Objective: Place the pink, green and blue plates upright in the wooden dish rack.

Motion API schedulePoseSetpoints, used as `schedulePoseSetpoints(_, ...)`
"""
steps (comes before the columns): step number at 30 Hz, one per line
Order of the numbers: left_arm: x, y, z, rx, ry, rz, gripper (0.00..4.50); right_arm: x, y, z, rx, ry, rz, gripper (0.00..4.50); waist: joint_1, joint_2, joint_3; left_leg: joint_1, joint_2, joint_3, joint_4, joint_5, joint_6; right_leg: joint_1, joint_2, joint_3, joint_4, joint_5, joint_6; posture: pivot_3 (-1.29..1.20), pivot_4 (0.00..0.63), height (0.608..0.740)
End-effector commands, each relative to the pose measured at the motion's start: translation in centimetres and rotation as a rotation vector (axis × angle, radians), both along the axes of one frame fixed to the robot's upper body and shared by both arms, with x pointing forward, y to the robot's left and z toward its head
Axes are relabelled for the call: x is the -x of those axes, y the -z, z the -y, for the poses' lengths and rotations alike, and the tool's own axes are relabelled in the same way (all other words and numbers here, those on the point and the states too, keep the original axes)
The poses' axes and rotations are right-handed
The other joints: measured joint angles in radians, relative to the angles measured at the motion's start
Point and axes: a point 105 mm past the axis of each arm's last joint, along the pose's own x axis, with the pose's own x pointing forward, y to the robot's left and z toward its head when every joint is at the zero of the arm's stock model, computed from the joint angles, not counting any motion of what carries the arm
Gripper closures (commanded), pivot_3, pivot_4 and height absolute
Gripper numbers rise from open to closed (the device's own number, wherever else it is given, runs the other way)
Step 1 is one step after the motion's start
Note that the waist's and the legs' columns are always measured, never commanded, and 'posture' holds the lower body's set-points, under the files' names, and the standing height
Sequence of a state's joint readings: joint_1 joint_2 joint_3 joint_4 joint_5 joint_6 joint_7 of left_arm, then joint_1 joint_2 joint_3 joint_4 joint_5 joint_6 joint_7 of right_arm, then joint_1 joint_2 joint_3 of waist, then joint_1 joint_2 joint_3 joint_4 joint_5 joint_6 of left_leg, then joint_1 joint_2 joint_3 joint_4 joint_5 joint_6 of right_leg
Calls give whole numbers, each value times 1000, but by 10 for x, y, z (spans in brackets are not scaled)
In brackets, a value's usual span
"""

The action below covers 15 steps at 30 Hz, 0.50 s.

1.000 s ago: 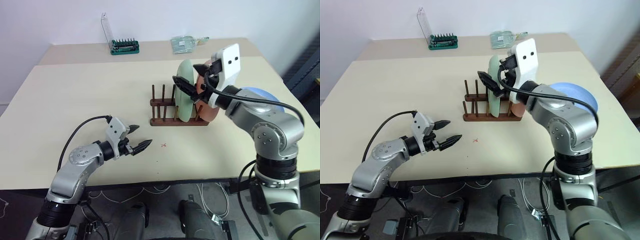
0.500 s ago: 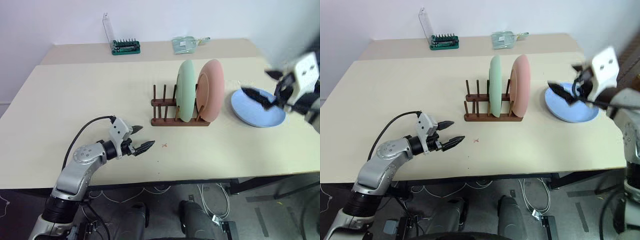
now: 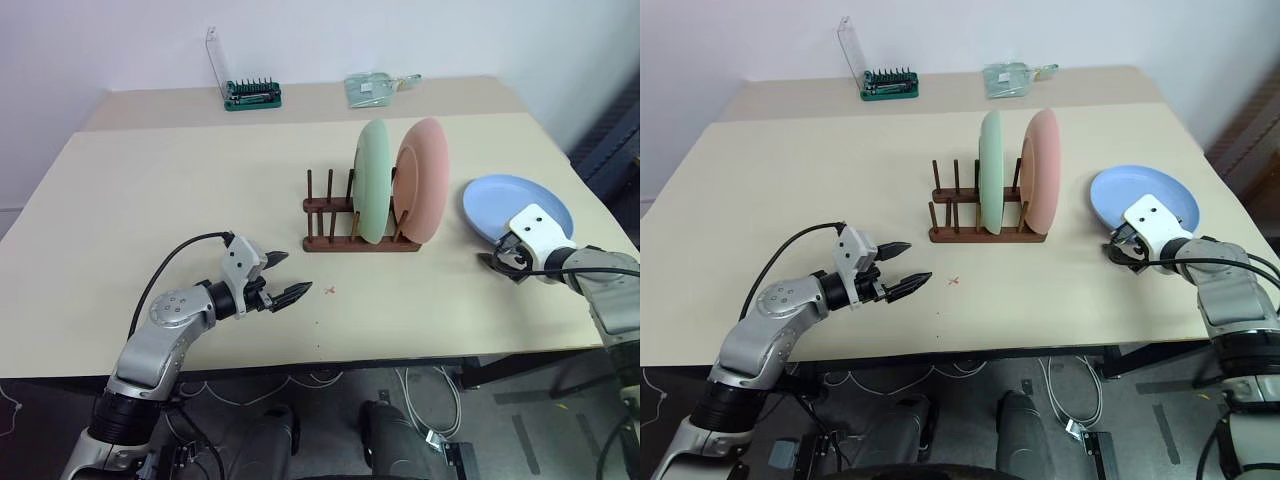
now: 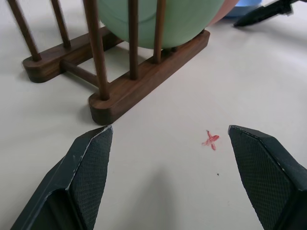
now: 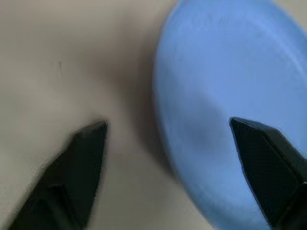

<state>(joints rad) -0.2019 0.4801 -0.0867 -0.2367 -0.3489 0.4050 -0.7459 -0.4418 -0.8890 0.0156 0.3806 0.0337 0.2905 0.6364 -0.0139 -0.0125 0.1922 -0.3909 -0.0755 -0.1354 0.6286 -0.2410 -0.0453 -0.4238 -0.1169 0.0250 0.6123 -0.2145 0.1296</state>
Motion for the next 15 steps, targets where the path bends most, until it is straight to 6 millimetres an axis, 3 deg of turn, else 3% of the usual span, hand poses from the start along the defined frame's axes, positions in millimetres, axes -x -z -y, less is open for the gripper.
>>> schedulePoseSetpoints(1,0,-10,-3,-1,-8,46,519,-6,-6,7,42,16,39,2513,0,0,0,0,0,0,0,0,0,0,0,0,0,0,0,0,150,740)
schedulePoseSetpoints(5,0,-10,-3,-3,-12,45,519,-8,-11,7,64,8,71,4467,1,0,0,0,0,0,0,0,0,0,0,0,0,0,0,0,150,740)
schedulePoseSetpoints(8,0,-11,-5,-4,-16,46,519,-11,-33,4,119,1,164,4467,1,0,0,0,0,0,0,0,0,0,0,0,0,0,0,0,150,740)
schedulePoseSetpoints(12,0,-11,-7,-9,-22,46,519,-19,-103,6,159,95,431,4467,-2,2,0,0,0,0,0,0,0,0,0,0,0,0,0,0,150,740)
schedulePoseSetpoints(14,0,-12,-8,-9,-25,46,519,-19,-142,-5,126,89,570,4467,-4,3,1,0,0,0,0,0,0,0,0,0,0,0,0,0,150,740)
schedulePoseSetpoints(15,-1,-12,-8,-9,-25,46,519,-17,-179,-23,63,44,710,4467,-5,3,1,0,0,0,-1,0,0,-1,0,0,0,0,0,0,150,740)
